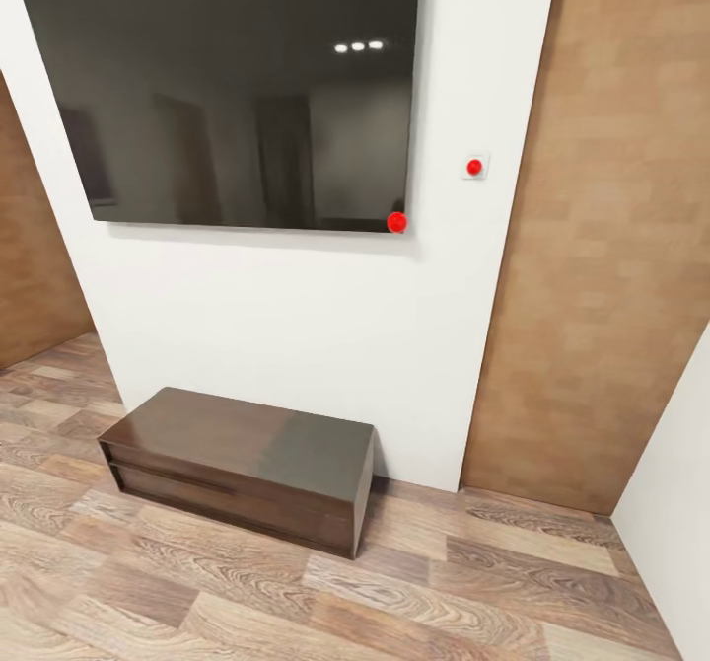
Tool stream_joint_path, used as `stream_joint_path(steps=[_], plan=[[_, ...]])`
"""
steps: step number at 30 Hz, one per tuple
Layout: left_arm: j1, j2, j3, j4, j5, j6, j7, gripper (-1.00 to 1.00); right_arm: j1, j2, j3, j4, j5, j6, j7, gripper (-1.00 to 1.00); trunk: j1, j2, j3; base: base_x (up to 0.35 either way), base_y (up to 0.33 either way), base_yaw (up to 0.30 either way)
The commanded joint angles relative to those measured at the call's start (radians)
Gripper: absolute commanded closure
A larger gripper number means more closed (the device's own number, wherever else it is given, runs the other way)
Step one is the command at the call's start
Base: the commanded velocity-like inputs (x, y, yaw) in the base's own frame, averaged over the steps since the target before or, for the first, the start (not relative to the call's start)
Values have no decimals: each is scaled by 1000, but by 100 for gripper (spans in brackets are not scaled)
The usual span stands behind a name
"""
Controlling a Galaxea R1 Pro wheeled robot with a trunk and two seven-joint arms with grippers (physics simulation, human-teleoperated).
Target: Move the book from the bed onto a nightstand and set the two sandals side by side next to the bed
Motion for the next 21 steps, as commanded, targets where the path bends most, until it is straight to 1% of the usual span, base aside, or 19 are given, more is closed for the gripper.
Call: stream_joint_path(steps=[1, 12, 21], plan=[[-1, 0, 0, 1, 6, -3, -1, -100, -1, 0, 0, 1, 0, -3, 1, -100, 0, -1, -1, 0, 95, 0], [-1, 0, 1, 1, 6, -3, -1, -100, -1, 0, 0, 1, 0, -4, 1, -100, 0, -1, -1, 0, 30, 0], [-1, 0, 1, 1, 6, -3, -1, -100, -1, 0, -1, 1, 0, -4, 1, -100, 0, -1, -1, 0, 89, 0]])
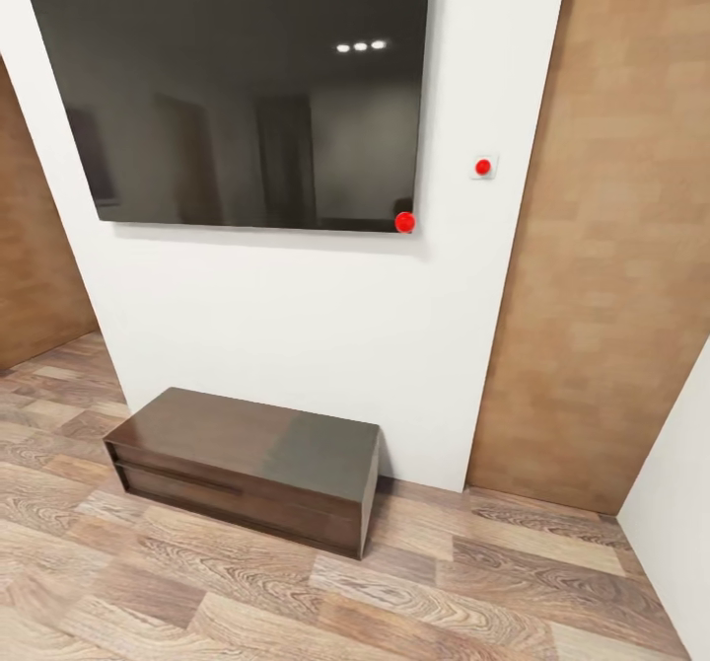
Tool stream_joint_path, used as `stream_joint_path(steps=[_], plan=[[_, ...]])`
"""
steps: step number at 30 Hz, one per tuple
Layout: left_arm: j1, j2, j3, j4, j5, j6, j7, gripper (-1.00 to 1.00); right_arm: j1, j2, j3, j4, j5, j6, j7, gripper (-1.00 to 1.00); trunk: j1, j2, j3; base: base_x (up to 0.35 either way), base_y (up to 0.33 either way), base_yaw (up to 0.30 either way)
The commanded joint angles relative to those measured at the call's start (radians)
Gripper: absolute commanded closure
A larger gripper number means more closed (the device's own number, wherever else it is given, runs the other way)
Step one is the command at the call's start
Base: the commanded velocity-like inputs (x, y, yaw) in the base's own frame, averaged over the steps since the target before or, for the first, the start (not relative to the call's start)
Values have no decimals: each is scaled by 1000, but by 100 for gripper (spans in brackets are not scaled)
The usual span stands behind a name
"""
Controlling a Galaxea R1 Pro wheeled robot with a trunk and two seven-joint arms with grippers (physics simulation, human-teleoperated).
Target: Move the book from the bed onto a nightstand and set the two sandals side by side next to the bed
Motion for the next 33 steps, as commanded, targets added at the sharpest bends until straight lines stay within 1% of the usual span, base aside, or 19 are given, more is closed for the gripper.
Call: stream_joint_path(steps=[1, 10, 18, 21, 28, 33], plan=[[-1, 0, 0, 1, 6, -3, -1, -100, -1, 0, 0, 1, 0, -3, 1, -100, 0, -1, -1, 0, 107, 0], [-1, 0, 0, 1, 6, -3, -1, -100, -1, 0, 0, 1, 0, -3, 1, -100, 0, -1, -1, 0, 57, -17], [-1, 0, 0, 1, 6, -3, -1, -100, 0, 0, 0, 1, 0, -3, 1, -100, 0, -1, -1, 0, 3, -253], [-1, 0, 0, 1, 6, -3, -1, -100, 0, 0, 0, 1, 0, -3, 0, -100, 0, -1, -1, 0, 0, -141], [-1, 0, 0, 1, 6, -3, -1, -100, 0, 0, 0, 1, 0, -3, 1, -100, 0, -1, -1, -12, 3, -36], [-1, 0, 0, 1, 6, -3, -1, -100, 0, 0, 0, 1, 0, -3, 1, -100, 0, -1, -1, -138, 94, -6]])
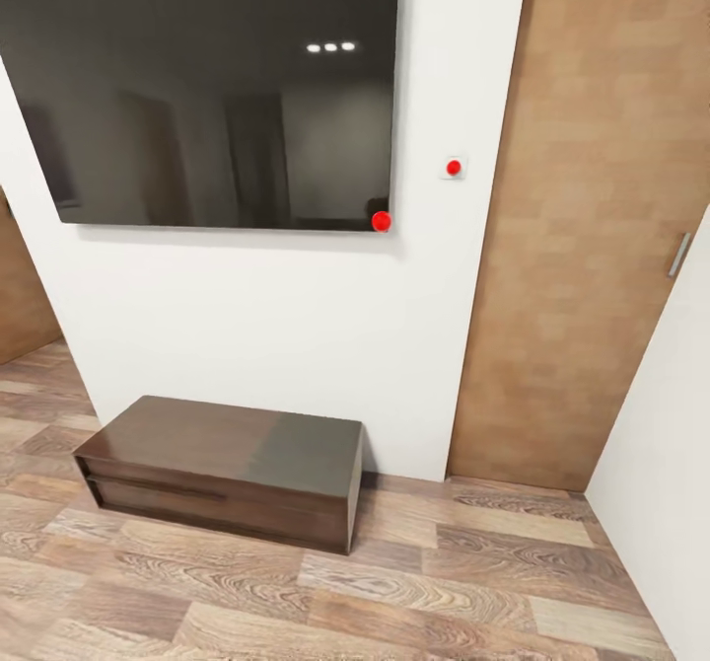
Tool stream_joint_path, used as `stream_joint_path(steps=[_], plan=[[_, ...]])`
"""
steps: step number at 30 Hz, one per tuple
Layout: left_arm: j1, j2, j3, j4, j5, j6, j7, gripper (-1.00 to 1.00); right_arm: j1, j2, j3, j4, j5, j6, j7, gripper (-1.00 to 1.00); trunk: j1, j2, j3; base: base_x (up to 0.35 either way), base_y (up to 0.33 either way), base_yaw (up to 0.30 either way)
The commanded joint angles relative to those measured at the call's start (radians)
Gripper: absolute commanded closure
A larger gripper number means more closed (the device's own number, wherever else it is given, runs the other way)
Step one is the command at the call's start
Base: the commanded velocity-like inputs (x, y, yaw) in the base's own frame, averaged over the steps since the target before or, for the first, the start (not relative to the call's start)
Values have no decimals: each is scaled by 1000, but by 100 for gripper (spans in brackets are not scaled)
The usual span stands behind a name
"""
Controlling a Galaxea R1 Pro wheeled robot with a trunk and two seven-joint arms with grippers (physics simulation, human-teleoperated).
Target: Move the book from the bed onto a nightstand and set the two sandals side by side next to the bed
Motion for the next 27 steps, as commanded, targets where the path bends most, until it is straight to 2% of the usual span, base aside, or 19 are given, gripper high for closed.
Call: stream_joint_path(steps=[1, 16, 27], plan=[[-1, 0, 0, 1, 6, -3, -1, -100, -1, 0, 0, 1, 0, -4, 1, -100, 0, -1, -1, -181, 135, -2], [-1, 0, 0, 1, 6, -3, -1, -100, -1, 0, 0, 1, 0, -4, 2, -100, 0, -1, -1, -194, 155, 0], [-1, 1, 0, 1, 6, -3, -1, -100, -1, 0, 0, 1, 0, -4, 1, -100, 0, -1, -1, 171, 243, 0]])
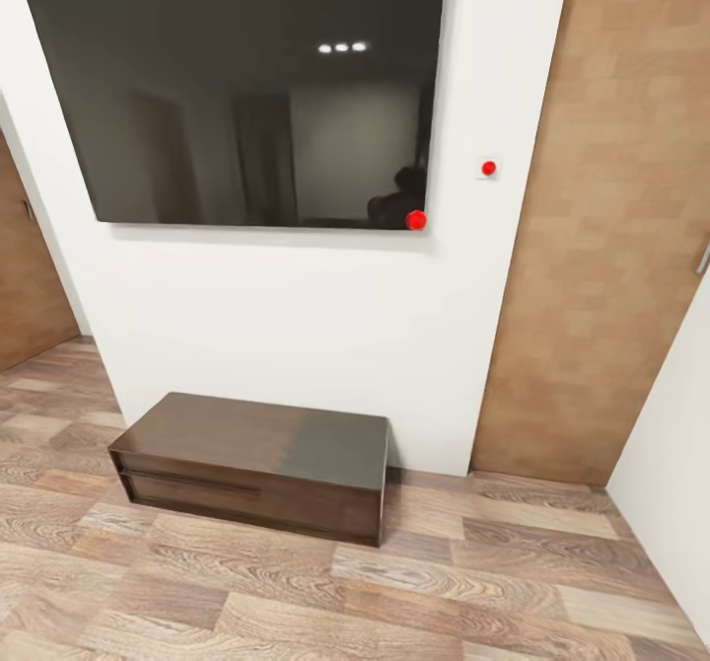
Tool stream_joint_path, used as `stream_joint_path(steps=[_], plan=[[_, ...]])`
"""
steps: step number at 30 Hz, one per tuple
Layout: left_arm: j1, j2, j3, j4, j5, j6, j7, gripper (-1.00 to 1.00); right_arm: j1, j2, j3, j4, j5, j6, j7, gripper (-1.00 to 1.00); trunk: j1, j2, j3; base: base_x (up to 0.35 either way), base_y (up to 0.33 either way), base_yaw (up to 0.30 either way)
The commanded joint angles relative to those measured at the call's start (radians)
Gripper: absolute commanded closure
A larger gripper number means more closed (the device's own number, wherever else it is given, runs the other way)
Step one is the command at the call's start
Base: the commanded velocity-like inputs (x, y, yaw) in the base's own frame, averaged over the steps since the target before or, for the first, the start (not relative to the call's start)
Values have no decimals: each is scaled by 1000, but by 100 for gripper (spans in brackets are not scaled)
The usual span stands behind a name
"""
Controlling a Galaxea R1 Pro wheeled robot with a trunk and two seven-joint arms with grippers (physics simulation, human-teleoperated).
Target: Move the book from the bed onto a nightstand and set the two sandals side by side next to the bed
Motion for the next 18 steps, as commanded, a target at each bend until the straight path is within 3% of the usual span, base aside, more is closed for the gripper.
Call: stream_joint_path(steps=[1, 6, 11, 18], plan=[[-1, 0, 0, 1, 6, -3, -1, -100, 0, 0, 0, 1, 0, -3, 1, -100, 0, -1, -1, 177, 258, 0], [-1, 0, 0, 1, 6, -4, -1, -100, 0, 1, 0, 1, 0, -3, 1, -100, 0, -1, -1, 126, 208, 0], [-1, -1, -1, 1, 4, -6, -2, -100, 0, 1, 0, 1, 0, -3, 1, -100, 0, -1, -1, 39, 64, -23], [-1, -1, -1, 1, 4, -6, -1, -100, -1, 0, 0, 1, 0, -3, 1, -100, 0, -1, -1, 6, 9, -209]])
